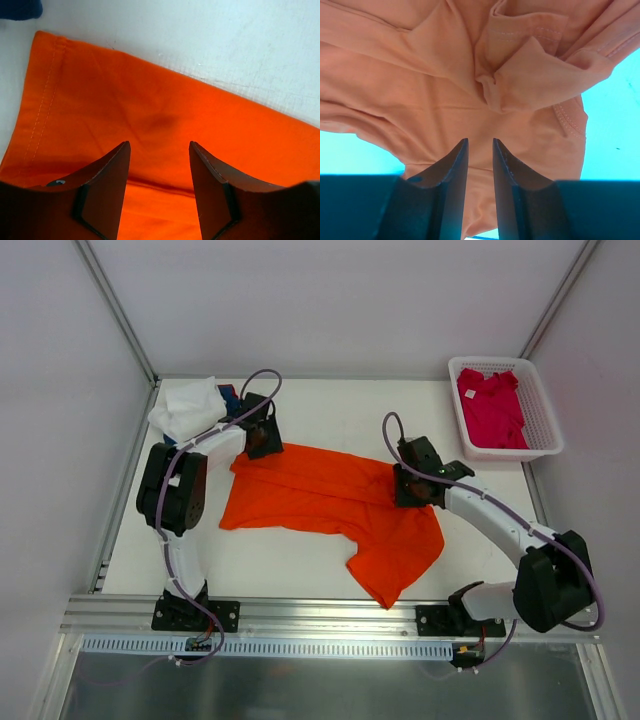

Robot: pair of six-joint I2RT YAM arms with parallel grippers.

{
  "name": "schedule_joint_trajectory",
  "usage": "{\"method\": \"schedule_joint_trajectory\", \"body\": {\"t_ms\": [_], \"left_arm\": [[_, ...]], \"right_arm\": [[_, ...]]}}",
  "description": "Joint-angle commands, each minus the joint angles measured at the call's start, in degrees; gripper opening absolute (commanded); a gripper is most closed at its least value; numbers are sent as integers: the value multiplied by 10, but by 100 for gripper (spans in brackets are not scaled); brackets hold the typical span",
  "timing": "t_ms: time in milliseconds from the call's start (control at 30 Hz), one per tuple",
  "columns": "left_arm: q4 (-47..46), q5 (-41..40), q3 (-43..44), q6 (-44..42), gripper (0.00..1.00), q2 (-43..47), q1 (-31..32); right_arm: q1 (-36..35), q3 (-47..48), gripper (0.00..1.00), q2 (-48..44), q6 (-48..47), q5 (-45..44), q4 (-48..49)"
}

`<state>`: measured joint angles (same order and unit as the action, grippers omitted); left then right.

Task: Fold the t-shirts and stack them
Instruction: Fold the tshirt

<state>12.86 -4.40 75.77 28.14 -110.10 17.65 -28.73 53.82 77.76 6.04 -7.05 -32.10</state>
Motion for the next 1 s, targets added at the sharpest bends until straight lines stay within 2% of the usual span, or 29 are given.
{"method": "schedule_joint_trajectory", "body": {"t_ms": [0, 233, 467, 767, 967], "left_arm": [[11, 15, 26, 17, 51, -20, 2], [17, 22, 48, 22, 51, -51, 2], [18, -2, 52, 21, 51, -45, -12], [18, 4, 30, 23, 51, -35, -59], [38, -37, 40, -5, 51, -43, -63]], "right_arm": [[-7, 18, 29, -46, 13, 8, -1], [-10, 27, 29, -110, 14, 13, -15], [-10, 38, 29, -176, 9, 0, -23], [-10, 54, 30, -197, 6, -5, -34], [-10, 59, 30, -201, 5, -3, -35]]}}
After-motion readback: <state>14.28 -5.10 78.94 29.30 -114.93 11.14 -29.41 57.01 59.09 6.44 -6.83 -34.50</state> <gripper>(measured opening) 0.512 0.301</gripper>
